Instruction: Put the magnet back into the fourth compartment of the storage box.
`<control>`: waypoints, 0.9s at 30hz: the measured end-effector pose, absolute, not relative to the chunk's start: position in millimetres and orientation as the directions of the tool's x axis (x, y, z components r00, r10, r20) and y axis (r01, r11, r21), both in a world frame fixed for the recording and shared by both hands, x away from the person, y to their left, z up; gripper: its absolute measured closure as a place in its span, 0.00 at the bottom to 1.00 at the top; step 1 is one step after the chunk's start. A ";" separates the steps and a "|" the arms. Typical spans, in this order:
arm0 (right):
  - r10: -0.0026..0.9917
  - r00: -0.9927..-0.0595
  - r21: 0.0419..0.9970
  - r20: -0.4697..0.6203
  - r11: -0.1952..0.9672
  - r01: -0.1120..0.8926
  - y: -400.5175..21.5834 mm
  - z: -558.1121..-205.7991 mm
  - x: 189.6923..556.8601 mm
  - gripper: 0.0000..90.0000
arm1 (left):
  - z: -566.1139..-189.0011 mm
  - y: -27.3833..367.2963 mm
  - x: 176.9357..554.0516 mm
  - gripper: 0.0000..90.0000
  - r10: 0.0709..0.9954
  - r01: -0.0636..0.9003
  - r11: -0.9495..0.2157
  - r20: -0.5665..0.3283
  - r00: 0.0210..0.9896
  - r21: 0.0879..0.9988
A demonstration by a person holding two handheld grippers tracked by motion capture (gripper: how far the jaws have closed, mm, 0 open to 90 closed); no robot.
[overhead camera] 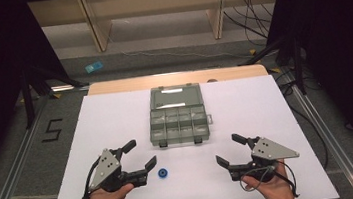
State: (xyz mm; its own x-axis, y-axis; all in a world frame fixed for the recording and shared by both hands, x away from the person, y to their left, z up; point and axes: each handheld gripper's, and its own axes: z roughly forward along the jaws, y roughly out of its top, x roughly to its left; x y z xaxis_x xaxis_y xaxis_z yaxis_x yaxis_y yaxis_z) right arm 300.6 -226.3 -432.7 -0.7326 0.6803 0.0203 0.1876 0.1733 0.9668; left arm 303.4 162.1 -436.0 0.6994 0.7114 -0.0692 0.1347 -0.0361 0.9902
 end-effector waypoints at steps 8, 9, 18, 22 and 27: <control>0.689 -0.725 0.968 0.023 0.166 0.188 -225.2 -433.7 300.6 0.17 | -436.1 161.7 303.5 0.18 0.712 0.136 -0.036 -0.070 0.698 0.990; 0.691 -0.722 0.971 0.008 0.168 0.172 -225.3 -434.0 301.6 0.17 | -436.1 161.7 303.5 0.18 0.712 0.136 -0.037 -0.069 0.699 0.990; 0.676 -0.737 0.962 0.007 0.198 0.190 -222.1 -434.0 301.5 0.18 | -436.5 161.1 303.7 0.18 0.711 0.137 -0.039 -0.069 0.700 0.990; 0.664 -0.748 0.964 0.000 0.199 0.177 -219.1 -434.4 303.4 0.18 | -436.8 160.7 303.9 0.18 0.712 0.137 -0.037 -0.070 0.699 0.990; 0.645 -0.763 0.954 -0.032 0.248 0.170 -211.6 -430.3 305.3 0.18 | -436.8 160.7 304.0 0.18 0.712 0.137 -0.036 -0.071 0.699 0.990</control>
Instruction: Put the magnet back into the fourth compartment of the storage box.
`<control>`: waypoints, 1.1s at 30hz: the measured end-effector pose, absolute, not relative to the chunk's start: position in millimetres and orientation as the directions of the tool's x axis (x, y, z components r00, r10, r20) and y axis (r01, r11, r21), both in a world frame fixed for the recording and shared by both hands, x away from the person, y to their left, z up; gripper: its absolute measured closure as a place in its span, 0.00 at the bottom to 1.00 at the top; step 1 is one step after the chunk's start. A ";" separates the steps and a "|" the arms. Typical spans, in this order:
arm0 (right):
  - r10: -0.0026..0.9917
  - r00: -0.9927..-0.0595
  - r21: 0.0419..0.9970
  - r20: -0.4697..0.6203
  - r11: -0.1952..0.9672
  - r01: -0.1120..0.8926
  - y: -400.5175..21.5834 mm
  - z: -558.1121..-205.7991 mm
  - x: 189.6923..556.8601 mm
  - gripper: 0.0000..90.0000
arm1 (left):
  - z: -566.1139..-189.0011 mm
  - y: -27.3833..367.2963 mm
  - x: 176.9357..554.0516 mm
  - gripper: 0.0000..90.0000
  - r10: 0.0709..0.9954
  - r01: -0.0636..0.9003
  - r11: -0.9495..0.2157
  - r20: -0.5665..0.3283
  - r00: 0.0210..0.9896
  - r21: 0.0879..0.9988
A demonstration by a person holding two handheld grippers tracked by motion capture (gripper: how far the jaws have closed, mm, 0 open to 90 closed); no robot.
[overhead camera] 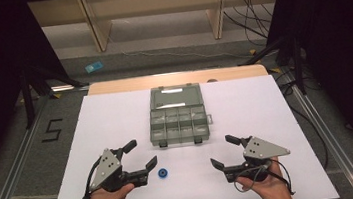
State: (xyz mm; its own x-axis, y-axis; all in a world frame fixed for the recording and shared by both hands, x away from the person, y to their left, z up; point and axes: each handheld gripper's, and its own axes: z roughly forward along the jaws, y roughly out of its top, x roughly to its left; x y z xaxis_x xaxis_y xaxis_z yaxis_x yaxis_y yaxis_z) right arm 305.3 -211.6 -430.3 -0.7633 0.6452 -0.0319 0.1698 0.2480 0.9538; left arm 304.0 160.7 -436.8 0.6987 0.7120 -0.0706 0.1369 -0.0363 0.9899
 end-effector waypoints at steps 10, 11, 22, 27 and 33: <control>0.579 -0.811 0.922 -0.083 0.354 0.159 -195.3 -426.0 311.5 0.18 | -437.0 160.6 304.3 0.18 0.713 0.136 -0.040 -0.066 0.698 0.990; 0.570 -0.817 0.916 -0.085 0.368 0.162 -191.6 -425.5 313.9 0.18 | -437.1 160.6 304.4 0.18 0.714 0.136 -0.040 -0.067 0.697 0.990; 0.470 -0.880 0.842 -0.068 0.500 0.202 -158.2 -426.1 331.0 0.21 | -437.0 161.0 304.4 0.18 0.716 0.135 -0.033 -0.071 0.695 0.990; 0.436 -0.898 0.816 -0.061 0.540 0.207 -144.6 -427.8 338.8 0.23 | -436.7 161.6 304.3 0.18 0.718 0.134 -0.034 -0.069 0.692 0.990; 0.389 -0.921 0.785 -0.032 0.580 0.217 -126.5 -430.6 349.2 0.25 | -436.2 162.5 304.5 0.18 0.724 0.133 -0.030 -0.070 0.686 0.991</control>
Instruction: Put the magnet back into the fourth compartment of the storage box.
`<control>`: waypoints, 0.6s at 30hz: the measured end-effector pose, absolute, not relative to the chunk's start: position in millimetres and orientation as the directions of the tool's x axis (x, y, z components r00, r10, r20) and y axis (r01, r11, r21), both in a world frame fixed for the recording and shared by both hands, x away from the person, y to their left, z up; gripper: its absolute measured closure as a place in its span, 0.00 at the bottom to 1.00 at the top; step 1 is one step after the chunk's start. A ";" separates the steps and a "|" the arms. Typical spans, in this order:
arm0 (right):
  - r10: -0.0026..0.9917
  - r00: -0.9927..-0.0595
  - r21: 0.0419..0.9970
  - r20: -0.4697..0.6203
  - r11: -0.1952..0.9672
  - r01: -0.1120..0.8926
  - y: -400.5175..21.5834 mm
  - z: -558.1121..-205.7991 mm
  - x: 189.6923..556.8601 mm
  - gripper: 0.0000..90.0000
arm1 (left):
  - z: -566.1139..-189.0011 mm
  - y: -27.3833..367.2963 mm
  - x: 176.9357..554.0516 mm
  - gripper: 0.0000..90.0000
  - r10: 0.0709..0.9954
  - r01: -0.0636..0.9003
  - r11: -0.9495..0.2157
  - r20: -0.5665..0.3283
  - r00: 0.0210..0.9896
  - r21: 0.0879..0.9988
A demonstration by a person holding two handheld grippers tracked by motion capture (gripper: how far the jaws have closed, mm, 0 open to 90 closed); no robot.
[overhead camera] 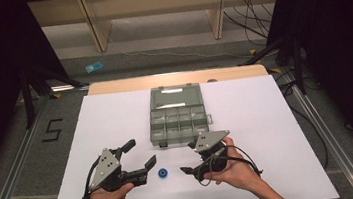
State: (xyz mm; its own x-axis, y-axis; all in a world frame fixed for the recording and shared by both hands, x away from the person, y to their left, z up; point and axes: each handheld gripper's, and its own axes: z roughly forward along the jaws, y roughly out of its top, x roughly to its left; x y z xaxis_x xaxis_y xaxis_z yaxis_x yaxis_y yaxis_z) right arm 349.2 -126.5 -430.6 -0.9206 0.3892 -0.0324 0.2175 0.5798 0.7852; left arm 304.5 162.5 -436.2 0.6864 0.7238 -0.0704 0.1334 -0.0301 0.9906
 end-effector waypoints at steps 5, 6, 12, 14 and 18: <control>0.358 -0.934 0.752 -0.009 0.618 0.229 -113.9 -436.0 357.2 0.26 | -435.9 162.9 304.5 0.18 0.724 0.132 -0.026 -0.073 0.686 0.991; 0.359 -0.933 0.748 -0.010 0.622 0.231 -112.6 -436.5 357.6 0.26 | -435.9 162.9 304.6 0.18 0.725 0.133 -0.024 -0.074 0.685 0.991; 0.351 -0.936 0.736 -0.007 0.636 0.232 -108.4 -437.2 361.5 0.27 | -435.7 163.0 304.4 0.18 0.726 0.131 -0.024 -0.073 0.683 0.991; 0.344 -0.939 0.731 -0.006 0.643 0.230 -106.2 -437.2 362.9 0.28 | -435.8 163.0 304.4 0.18 0.727 0.131 -0.024 -0.073 0.683 0.991; 0.338 -0.941 0.718 -0.001 0.655 0.234 -101.8 -437.9 364.2 0.28 | -435.6 163.7 304.7 0.18 0.730 0.131 -0.022 -0.073 0.680 0.991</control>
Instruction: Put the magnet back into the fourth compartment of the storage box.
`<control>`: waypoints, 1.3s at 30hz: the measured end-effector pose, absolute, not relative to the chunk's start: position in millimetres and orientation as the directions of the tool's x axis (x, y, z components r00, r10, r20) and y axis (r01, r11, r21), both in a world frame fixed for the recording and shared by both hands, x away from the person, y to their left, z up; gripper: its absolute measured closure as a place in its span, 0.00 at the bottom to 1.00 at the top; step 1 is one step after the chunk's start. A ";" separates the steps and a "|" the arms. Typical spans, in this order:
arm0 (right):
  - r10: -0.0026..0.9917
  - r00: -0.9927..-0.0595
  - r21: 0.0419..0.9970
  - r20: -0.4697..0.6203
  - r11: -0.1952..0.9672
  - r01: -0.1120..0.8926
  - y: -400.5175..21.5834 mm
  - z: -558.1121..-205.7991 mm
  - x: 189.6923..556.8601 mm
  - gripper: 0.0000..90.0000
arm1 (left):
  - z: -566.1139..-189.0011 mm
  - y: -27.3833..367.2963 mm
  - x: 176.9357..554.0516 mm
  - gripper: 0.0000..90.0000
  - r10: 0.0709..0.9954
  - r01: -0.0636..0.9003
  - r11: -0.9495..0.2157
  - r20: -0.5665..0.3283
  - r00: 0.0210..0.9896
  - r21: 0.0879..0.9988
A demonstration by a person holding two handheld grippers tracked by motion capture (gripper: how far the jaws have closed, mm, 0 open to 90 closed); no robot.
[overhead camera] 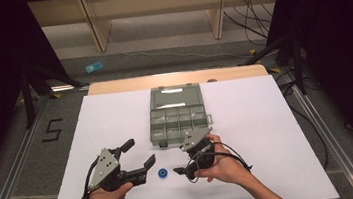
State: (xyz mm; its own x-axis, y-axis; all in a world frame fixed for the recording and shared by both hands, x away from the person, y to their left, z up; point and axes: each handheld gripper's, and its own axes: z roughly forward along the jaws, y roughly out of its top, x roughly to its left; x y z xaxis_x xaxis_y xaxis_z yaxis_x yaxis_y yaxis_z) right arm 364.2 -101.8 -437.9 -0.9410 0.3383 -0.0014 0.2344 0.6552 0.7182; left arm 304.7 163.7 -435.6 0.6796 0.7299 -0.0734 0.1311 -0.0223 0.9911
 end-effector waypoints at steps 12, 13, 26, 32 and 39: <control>0.273 -0.962 0.647 0.008 0.732 0.213 -77.9 -446.6 369.8 0.33 | -435.2 164.1 304.6 0.18 0.731 0.128 -0.021 -0.072 0.678 0.991; 0.273 -0.962 0.647 0.008 0.732 0.213 -77.9 -446.6 369.8 0.33 | -435.2 164.0 304.6 0.18 0.732 0.128 -0.020 -0.073 0.678 0.992; 0.197 -0.980 0.558 -0.004 0.814 0.161 -40.0 -443.6 378.9 0.37 | -434.6 167.1 304.8 0.18 0.740 0.129 -0.010 -0.080 0.668 0.992; 0.186 -0.982 0.539 0.013 0.826 0.163 -34.7 -449.0 380.2 0.39 | -434.3 168.1 305.3 0.18 0.748 0.129 -0.003 -0.083 0.659 0.992; 0.185 -0.981 0.542 0.066 0.818 0.191 -30.6 -454.4 383.0 0.42 | -434.8 172.3 306.6 0.18 0.771 0.141 -0.004 -0.087 0.631 0.990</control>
State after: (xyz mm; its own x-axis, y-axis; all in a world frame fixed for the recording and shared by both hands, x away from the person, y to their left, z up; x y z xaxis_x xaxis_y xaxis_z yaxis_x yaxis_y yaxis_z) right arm 383.0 -30.6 -454.4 -0.9806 0.1846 0.0663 0.1907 0.8184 0.5421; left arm 306.6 172.3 -434.8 0.6313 0.7706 -0.0868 0.1408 -0.0038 0.9900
